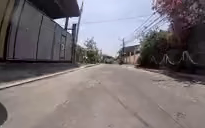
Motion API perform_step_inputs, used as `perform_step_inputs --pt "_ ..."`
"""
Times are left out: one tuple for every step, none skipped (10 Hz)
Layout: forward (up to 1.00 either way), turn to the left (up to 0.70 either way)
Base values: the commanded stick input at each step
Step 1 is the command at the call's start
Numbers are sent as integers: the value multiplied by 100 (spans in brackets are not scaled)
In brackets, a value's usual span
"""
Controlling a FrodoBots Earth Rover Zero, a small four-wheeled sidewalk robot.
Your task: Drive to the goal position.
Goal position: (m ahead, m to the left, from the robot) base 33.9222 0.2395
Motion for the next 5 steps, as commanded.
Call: perform_step_inputs --pt "100 0" --pt "100 0" --pt "100 0" --pt "100 0" --pt "100 0"
